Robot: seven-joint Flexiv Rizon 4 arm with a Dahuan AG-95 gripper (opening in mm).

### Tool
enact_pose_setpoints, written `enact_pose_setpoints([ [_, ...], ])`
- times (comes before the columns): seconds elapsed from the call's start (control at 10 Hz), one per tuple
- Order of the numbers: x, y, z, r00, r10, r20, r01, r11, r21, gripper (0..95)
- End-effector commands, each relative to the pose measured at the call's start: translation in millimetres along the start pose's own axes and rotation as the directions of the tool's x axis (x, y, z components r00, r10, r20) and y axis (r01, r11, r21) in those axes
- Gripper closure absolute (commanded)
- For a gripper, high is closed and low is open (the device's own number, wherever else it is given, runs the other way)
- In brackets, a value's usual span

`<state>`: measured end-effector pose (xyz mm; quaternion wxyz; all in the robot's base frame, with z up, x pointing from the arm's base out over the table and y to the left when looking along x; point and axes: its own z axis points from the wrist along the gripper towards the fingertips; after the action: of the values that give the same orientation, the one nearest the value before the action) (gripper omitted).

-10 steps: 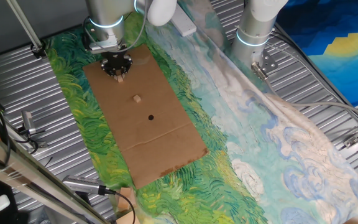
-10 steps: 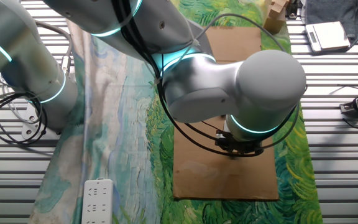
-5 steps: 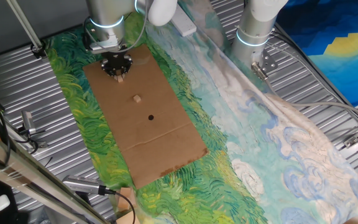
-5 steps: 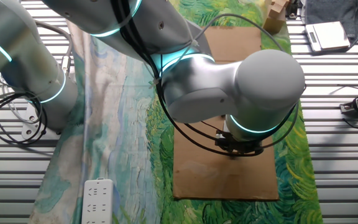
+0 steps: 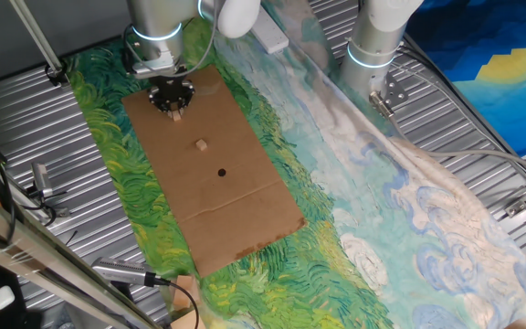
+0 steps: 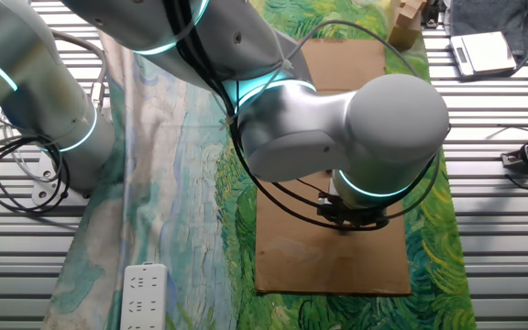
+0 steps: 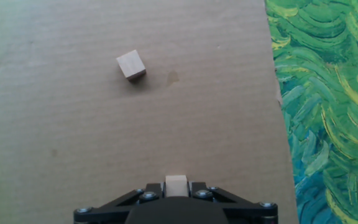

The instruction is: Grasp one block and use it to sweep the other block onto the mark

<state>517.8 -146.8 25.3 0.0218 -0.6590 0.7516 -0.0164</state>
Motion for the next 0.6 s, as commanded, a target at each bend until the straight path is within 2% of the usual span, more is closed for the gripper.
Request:
enact_pose_setpoints([
  [0.1,0.1,0.2,0.6,1.000,0.015,0.003,-0.015,1.000,0.001,95.0],
  [0.4,0.1,0.2,0.6,1.000,0.007,-0.008,-0.007,1.000,-0.002,95.0],
  [0.6,0.1,0.2,0.6,0.999,-0.043,-0.007,0.043,0.999,-0.003,95.0],
])
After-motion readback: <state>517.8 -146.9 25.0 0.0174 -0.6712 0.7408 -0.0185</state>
